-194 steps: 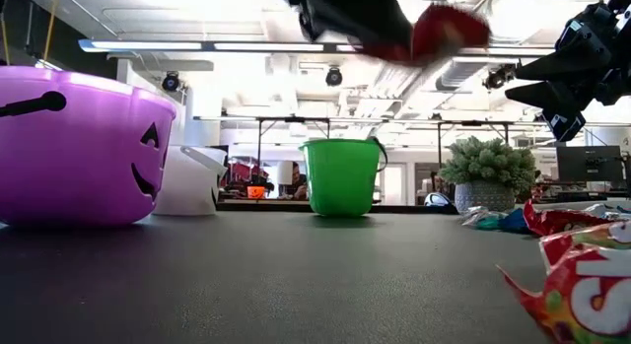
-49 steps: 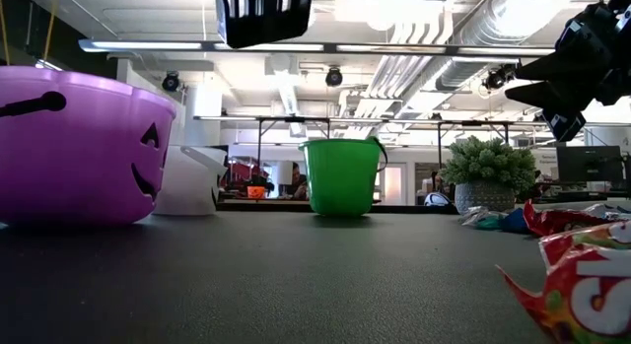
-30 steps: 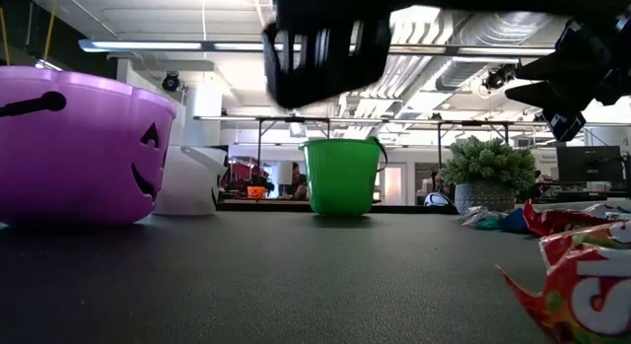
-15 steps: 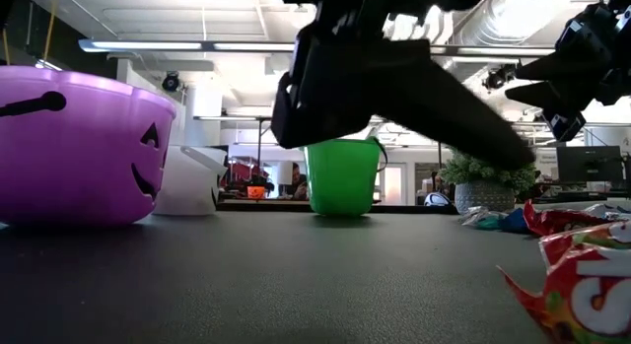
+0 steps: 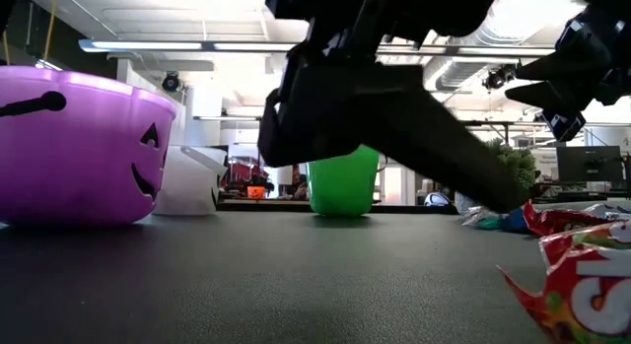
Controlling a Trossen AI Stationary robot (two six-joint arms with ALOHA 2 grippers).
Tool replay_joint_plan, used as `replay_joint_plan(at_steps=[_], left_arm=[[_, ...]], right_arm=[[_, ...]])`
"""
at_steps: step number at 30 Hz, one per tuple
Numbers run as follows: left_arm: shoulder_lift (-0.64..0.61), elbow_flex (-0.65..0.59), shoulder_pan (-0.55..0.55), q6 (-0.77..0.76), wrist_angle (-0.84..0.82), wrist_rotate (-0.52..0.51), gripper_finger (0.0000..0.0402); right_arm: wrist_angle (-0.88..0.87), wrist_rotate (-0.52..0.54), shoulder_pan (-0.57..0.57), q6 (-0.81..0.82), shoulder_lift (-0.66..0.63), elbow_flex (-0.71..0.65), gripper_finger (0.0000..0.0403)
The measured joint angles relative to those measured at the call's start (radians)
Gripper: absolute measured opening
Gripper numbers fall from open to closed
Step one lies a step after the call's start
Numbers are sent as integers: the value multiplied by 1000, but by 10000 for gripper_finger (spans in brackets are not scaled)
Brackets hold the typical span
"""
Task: Sort candy
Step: Put the red candy into the white bucket
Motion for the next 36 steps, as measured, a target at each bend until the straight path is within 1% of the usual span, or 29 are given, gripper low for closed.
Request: replay_joint_plan(at_steps=[3, 10, 29, 36], left_arm=[[9, -2, -2, -4, 7, 0, 194], [40, -1, -6, -25, 91, 14, 194], [49, -1, -7, -24, 88, 6, 194], [48, -1, -9, -24, 126, 5, 194]], right_arm=[[0, 0, 0, 0, 0, 0, 126], [0, 0, 0, 0, 0, 0, 126], [0, 0, 0, 0, 0, 0, 126], [0, 0, 0, 0, 0, 0, 126]])
